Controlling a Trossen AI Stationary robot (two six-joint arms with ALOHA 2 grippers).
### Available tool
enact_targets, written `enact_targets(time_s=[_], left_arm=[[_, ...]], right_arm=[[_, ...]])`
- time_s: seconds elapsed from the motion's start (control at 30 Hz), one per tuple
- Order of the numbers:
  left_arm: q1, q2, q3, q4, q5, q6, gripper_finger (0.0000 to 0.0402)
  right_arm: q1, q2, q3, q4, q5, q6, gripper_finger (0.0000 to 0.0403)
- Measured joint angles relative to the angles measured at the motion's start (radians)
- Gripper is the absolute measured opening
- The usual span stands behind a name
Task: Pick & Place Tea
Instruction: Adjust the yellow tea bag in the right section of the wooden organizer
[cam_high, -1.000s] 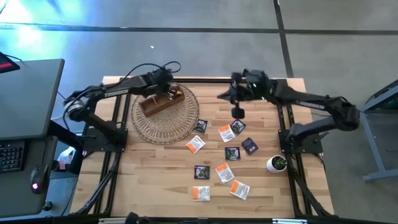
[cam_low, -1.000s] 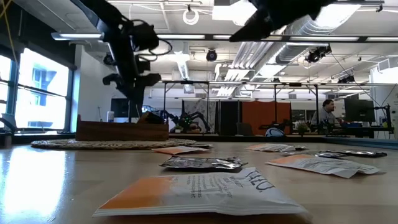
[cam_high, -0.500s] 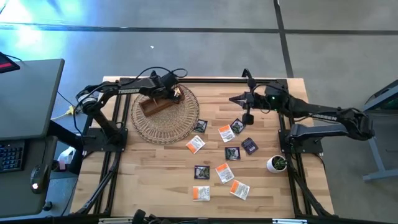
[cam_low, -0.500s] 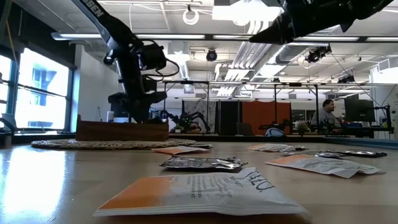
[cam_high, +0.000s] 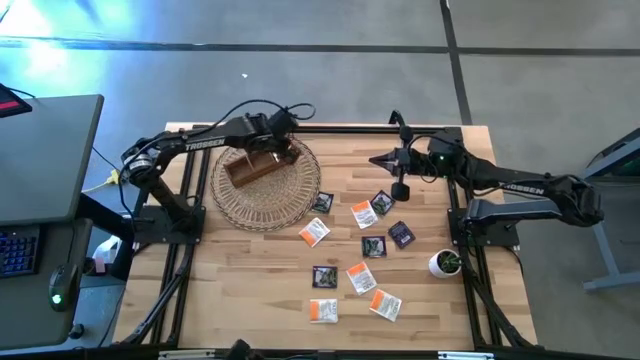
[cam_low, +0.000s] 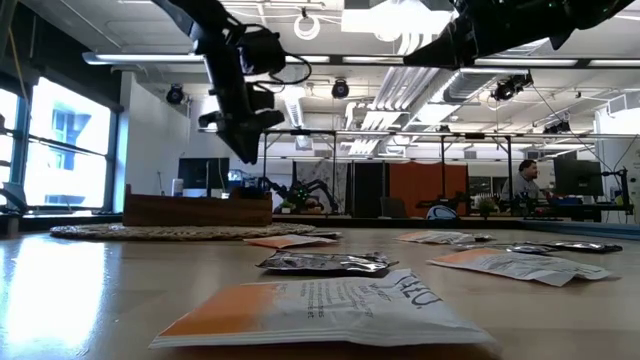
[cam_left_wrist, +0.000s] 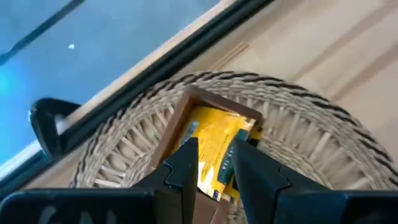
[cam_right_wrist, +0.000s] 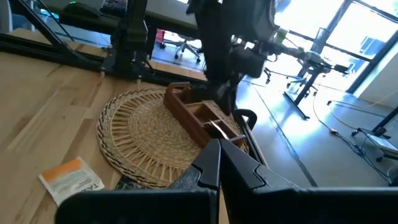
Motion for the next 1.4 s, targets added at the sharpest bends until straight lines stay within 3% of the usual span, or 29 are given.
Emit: enact_targets(time_s=[0.17,0.37,0.67,1.03,1.4], left_arm=[[-0.061,0.001,0.003,-0.026,0.029,0.07,0.0097],[-0.133,0.052,-0.039,-0.033,-0.14,0.132,0.0097],[-0.192,0.135,-0.042,-0.017,-0.209,0.149,0.0097],[-0.106,0.154,-0.042,-0.024,-0.283,0.168,0.0097],[0.032,0.154,-0.042,-0.022,-0.16,0.188,0.0097]], right_arm=[[0.0,0.0,0.0,-0.004,0.0,0.0,0.0],[0.0,0.0,0.0,-0.009,-0.001,-0.001,0.0],[0.0,0.0,0.0,-0.018,-0.001,-0.019,0.0],[0.0,0.001,0.0,-0.023,-0.001,-0.019,0.0],[0.0,0.001,0.0,-0.023,-0.001,-0.02,0.0]])
